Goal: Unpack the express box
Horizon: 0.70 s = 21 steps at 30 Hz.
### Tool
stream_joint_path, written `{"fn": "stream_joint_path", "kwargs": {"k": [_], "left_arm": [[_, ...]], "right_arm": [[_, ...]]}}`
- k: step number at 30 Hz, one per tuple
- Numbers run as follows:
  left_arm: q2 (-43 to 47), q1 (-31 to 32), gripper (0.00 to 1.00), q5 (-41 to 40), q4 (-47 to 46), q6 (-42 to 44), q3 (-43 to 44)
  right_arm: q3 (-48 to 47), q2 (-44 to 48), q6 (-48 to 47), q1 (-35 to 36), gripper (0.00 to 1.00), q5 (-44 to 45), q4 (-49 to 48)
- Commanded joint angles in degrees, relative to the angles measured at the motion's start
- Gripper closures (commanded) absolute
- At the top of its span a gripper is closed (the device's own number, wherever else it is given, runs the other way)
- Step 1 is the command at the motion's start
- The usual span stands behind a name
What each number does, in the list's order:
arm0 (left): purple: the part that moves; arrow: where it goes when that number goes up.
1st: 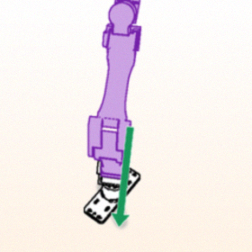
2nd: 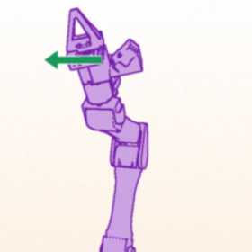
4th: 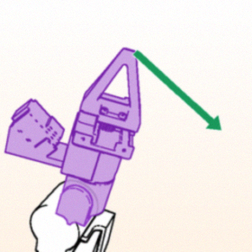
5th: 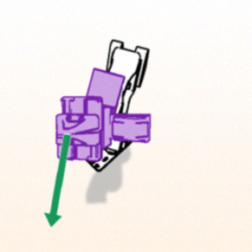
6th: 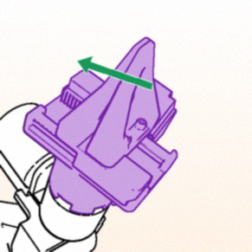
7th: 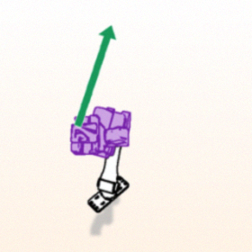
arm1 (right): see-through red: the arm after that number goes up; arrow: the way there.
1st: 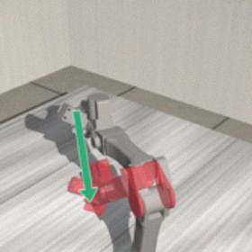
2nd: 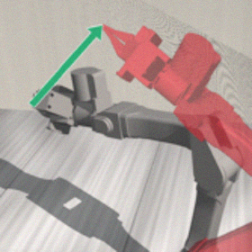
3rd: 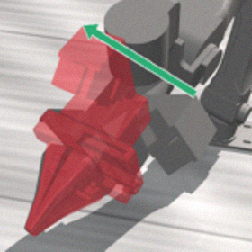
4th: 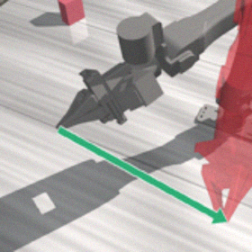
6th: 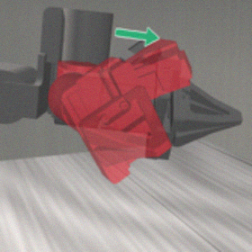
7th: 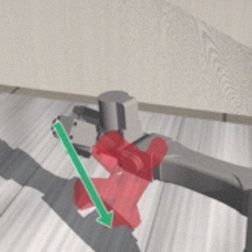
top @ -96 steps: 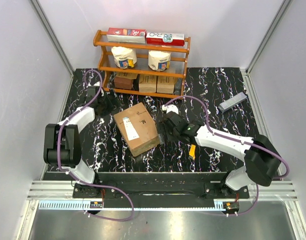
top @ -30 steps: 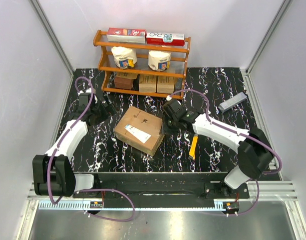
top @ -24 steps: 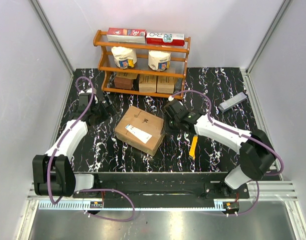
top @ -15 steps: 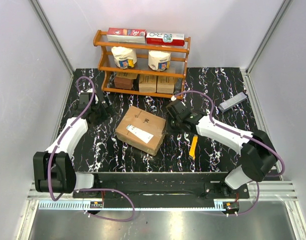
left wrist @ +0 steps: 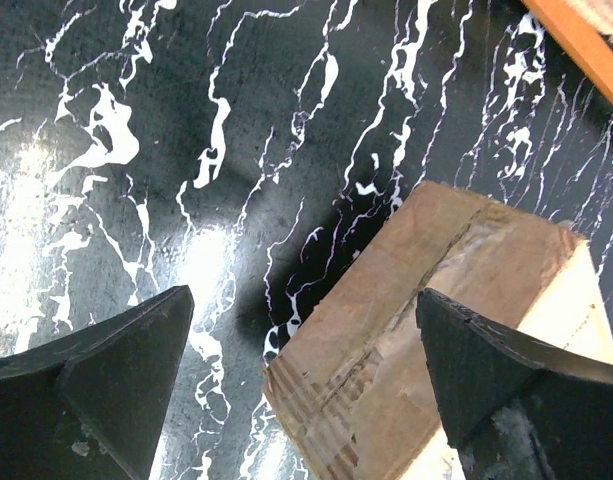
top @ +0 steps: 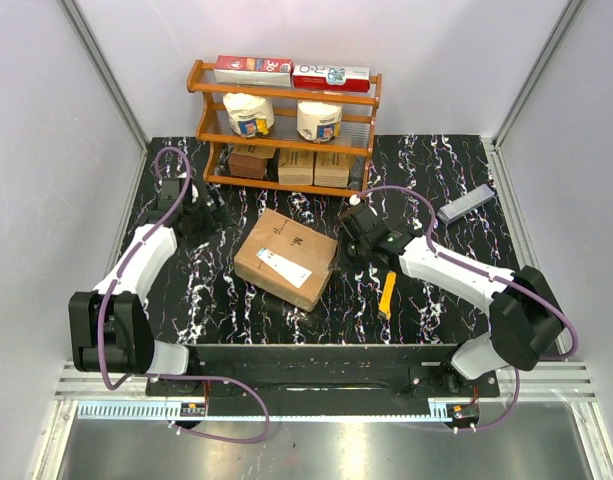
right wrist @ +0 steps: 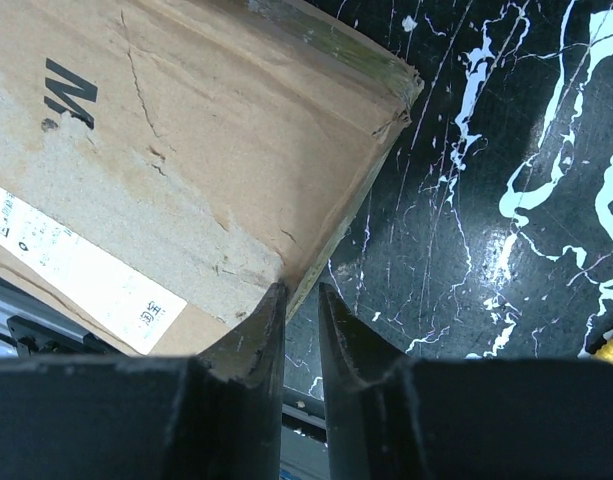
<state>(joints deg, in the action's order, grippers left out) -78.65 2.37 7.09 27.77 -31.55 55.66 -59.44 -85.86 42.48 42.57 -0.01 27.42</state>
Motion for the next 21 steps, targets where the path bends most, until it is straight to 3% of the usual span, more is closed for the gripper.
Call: {"fn": "stream_joint_path", "kwargs": {"k": [1,9,17,21], "left_arm": [[-0.9,-0.3,0.01,1.9,1.2,0.4,4.5],[-4.7,-0.4,0.01,7.1,0.4,-3.9,3.1],[-7.7,-0.4,0.06,25.1,-7.1,-4.7,1.1],[-7.0,0.5,0.08,31.6,-8.0,-0.8,0.7]], "right_arm": [[6.0,-4.0,-1.9,-1.1,0.78,6.3,11.9],[6.8,-5.5,-1.2,-1.1,0.78,6.3,12.0],[6.6,-7.4,-1.7,-1.1,0.78,6.9,11.9],[6.4,-9.2,-1.8,-1.1,0.78,6.6,11.2]]}}
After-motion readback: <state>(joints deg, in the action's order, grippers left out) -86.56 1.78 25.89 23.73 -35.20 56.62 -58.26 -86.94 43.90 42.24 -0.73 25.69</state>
